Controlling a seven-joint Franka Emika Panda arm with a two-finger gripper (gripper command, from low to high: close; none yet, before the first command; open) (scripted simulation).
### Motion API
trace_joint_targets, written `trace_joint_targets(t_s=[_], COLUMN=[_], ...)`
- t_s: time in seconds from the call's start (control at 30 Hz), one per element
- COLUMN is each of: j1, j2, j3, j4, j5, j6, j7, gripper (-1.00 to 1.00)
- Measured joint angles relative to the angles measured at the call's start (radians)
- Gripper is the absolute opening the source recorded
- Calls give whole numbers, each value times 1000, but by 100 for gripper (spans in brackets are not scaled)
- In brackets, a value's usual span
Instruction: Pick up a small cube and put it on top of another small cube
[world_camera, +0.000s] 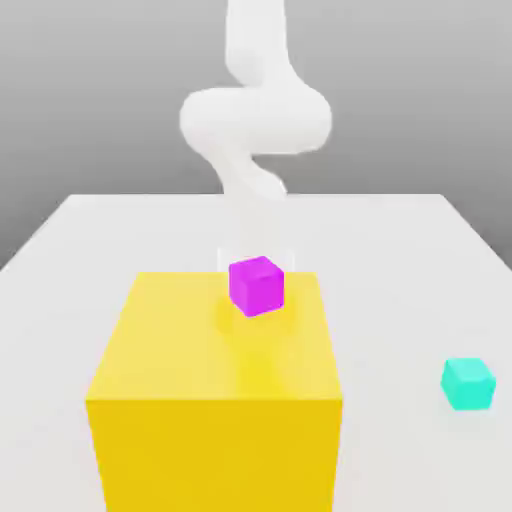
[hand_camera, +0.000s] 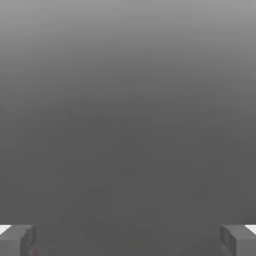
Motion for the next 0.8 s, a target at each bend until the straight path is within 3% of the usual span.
trace_joint_targets(t_s=[0.5, 0.8], j1=[354, 518], j2=[549, 879], j3=[112, 178], j4=[-184, -278], j5=[43, -99], j6=[272, 442], j7=[-532, -700], gripper=[0, 0])
